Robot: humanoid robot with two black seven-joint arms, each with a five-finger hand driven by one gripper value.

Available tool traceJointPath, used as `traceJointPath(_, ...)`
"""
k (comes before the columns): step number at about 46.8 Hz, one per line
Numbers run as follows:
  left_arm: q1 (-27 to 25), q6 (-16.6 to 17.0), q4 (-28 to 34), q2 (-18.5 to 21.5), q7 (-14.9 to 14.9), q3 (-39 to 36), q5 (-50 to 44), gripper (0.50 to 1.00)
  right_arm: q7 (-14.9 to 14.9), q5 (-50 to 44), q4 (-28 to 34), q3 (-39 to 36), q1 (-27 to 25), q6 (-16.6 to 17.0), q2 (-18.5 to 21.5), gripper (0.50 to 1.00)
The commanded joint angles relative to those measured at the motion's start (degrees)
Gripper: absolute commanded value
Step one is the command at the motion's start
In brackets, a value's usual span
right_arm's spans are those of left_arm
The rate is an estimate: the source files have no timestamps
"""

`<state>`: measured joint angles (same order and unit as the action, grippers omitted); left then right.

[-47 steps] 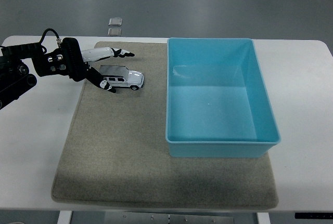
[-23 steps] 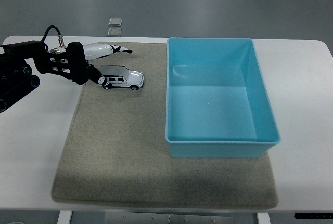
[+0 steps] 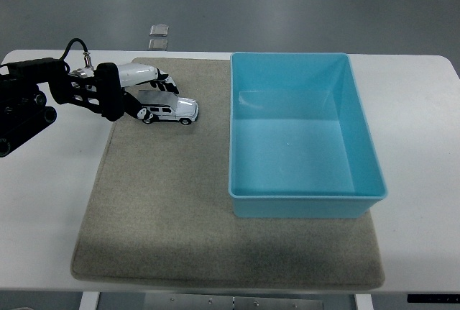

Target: Left hand put the white car in the blue box

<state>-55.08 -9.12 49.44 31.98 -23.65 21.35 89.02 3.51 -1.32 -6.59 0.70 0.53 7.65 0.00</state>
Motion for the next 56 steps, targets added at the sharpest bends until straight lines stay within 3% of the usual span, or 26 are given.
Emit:
traceJointPath(1,-0.7,0.2,0.0,0.1,0.1,0.0,-0.2,0.566,0.0,0.0,0.0,0.0,0.0,0.0,0.0,0.936)
traceJointPath(6,-0.9,0.2,0.0,0.2,0.1,0.0,-0.3,0.500,0.0,0.0,0.0,0.0,0.0,0.0,0.0,0.936)
traceJointPath(25,-2.3,-2.0,0.0,1.1,0.2,0.0,-0.2,0.500,0.0,0.0,0.0,0.0,0.0,0.0,0.0,0.936)
traceJointPath(35,-6.2,-6.2,0.5,3.7,0.2,0.0,-0.2,0.500,0.0,0.0,0.0,0.0,0.0,0.0,0.0,0.936)
traceJointPath(42,-10.6,-11.1,0.9,5.6,0.0,0.0,-0.6,0.500,0.0,0.0,0.0,0.0,0.0,0.0,0.0,0.936)
traceJointPath(56,-17.1,-16.3,4.3,4.7,0.2,0.4,-0.8,0.500,0.0,0.0,0.0,0.0,0.0,0.0,0.0,0.936)
